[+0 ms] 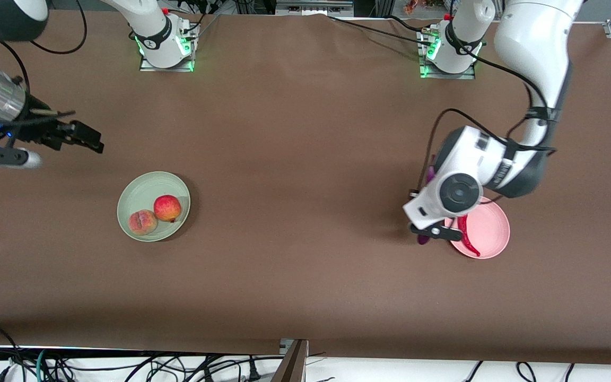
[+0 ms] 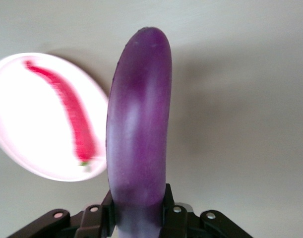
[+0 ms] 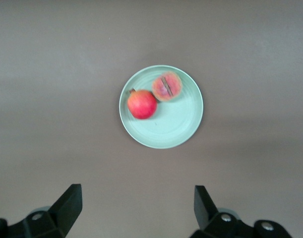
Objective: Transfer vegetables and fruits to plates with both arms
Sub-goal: 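Lower the eggplant onto the pink plate with the left gripper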
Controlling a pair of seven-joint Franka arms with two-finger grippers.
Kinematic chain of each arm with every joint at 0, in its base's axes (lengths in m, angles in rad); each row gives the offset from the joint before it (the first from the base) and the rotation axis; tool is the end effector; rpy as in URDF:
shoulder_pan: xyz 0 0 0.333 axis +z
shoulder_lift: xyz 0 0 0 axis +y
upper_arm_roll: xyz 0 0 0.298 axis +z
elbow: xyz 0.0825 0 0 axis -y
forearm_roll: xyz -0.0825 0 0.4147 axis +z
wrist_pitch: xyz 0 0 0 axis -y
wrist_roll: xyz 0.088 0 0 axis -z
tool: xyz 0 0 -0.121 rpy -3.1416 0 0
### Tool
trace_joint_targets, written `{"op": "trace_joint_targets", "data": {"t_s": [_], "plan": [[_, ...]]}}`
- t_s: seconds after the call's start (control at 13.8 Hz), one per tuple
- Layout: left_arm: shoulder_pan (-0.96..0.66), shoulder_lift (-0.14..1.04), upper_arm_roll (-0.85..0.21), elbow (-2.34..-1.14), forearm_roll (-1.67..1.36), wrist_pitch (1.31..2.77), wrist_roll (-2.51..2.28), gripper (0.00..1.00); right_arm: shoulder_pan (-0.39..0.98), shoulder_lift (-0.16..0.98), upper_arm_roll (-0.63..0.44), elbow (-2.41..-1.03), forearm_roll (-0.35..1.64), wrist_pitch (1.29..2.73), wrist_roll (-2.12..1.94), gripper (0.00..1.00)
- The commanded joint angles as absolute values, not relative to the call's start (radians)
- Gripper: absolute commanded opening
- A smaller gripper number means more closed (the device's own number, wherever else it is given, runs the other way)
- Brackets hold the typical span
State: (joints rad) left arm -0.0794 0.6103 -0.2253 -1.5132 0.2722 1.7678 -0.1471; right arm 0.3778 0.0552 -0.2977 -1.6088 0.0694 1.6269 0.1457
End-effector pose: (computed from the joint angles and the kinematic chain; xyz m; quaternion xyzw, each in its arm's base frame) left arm 0.6586 -0.1618 0.2468 -0.9770 0.1175 0.1494 0.0963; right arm 0.5995 0.0599 0.5469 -0.9989 0.0352 0.0202 0.0244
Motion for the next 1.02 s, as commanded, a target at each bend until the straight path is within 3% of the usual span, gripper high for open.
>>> {"op": "trace_joint_targets", "data": {"t_s": [0.0,0.07,0.51,0.58,0.65,0.94], "plan": [[0.0,0.63,-0.238,-1.528,0.372,1.785,-0.02,0.0,0.225,0.031,-0.148,-1.644,0.049,1.626,0.117,1.0],[0.021,0.635,-0.238,-1.535,0.409,1.82,0.007,0.0,0.162,0.029,-0.073,-1.641,0.043,1.626,0.115,1.0],[0.135,0.686,-0.239,-1.542,0.4,1.89,0.158,0.0,0.16,0.031,-0.072,-1.631,0.038,1.625,0.12,1.0],[0.132,0.686,-0.239,-1.542,0.397,1.89,0.155,0.28,0.16,0.029,-0.075,-1.629,0.038,1.623,0.115,1.0],[0.129,0.686,-0.239,-1.54,0.396,1.89,0.141,0.99,0.158,0.026,-0.077,-1.629,0.038,1.623,0.114,1.0],[0.123,0.678,-0.247,-1.534,0.394,1.884,0.143,1.0,0.16,0.018,-0.089,-1.612,0.037,1.6,0.115,1.0]]}}
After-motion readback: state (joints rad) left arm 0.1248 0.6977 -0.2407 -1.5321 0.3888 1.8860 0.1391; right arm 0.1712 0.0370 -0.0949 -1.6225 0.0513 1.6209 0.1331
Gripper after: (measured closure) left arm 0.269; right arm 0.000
